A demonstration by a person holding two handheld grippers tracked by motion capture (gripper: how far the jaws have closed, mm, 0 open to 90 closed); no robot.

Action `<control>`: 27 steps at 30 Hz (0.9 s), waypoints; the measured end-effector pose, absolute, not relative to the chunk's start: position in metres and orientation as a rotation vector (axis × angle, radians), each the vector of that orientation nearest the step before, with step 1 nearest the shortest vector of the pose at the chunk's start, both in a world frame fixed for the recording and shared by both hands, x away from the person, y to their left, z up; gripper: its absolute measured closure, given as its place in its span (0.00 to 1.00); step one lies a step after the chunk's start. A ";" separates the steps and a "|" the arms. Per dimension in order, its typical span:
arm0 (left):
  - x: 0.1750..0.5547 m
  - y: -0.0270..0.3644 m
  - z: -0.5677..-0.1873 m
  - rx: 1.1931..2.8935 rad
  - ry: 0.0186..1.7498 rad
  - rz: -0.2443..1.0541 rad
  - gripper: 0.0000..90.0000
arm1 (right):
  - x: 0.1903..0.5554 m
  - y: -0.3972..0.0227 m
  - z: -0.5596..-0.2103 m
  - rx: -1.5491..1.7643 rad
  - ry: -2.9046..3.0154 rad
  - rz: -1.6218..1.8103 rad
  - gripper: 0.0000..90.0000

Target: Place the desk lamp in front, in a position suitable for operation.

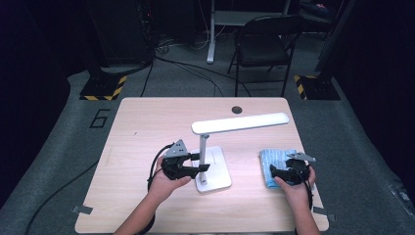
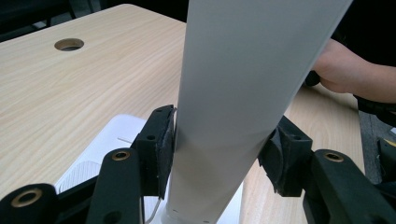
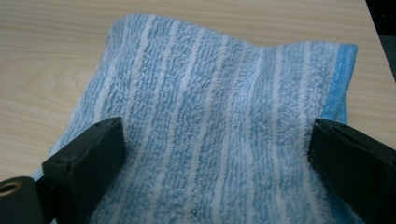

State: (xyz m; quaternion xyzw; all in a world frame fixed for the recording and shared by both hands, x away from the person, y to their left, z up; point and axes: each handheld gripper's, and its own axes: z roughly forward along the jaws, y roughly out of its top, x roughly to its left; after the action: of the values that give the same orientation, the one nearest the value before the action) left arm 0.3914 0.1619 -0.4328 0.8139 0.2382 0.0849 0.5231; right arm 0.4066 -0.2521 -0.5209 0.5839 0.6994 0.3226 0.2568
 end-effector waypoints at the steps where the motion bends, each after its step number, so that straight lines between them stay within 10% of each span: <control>1: 0.391 0.162 -0.433 1.949 0.570 0.203 0.54 | 0.407 -0.252 -0.521 1.582 1.900 0.872 0.04; 13: 0.391 0.162 -0.432 1.944 0.578 0.191 0.54 | 0.407 -0.249 -0.525 1.581 1.923 0.844 0.09; 27: 0.391 0.162 -0.430 1.934 0.569 0.198 0.54 | 0.402 -0.244 -0.521 1.498 1.995 0.957 0.57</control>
State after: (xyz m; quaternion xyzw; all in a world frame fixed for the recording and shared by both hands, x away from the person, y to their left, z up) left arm 0.3910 0.1615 -0.4297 0.8098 0.2383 0.0829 0.5296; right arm 0.4019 -0.2437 -0.5213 0.5451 0.7262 0.3484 0.2324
